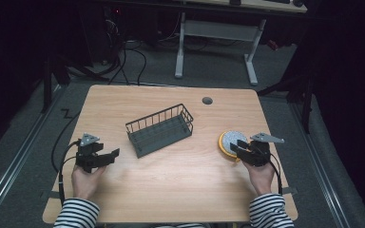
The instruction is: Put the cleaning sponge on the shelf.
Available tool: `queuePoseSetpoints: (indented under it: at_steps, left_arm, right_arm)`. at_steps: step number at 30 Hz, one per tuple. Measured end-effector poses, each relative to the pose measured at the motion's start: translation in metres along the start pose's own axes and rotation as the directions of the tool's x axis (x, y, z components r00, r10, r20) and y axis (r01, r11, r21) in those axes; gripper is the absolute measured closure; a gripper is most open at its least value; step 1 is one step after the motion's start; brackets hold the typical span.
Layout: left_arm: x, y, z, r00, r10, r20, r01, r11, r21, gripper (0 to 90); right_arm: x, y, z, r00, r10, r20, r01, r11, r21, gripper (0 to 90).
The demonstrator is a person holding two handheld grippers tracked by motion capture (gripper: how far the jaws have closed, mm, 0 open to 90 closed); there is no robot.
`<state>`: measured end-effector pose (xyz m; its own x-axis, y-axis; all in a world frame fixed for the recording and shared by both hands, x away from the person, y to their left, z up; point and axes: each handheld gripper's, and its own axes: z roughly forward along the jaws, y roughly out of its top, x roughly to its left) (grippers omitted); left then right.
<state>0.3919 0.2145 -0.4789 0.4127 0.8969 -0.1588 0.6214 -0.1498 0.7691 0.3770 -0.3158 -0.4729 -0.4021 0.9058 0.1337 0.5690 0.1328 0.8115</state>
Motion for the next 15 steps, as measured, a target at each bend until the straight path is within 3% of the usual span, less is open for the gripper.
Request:
queuePoseSetpoints:
  at_steps: [5, 15]
  left_arm:
    - [-0.005, 0.013, -0.001, 0.9999, 0.002, 0.012, -0.002, 0.9998, -0.019, 31.4]
    - [-0.010, 0.039, 0.007, 0.9996, 0.016, 0.021, -0.016, 0.9996, -0.025, 36.4]
  right_arm:
    - [0.011, 0.011, 0.009, 0.9989, -0.007, -0.046, 0.007, 1.000, 0.003, 60.1]
    - [0.030, 0.033, 0.035, 0.9949, -0.036, -0.094, 0.038, 0.999, 0.023, 63.6]
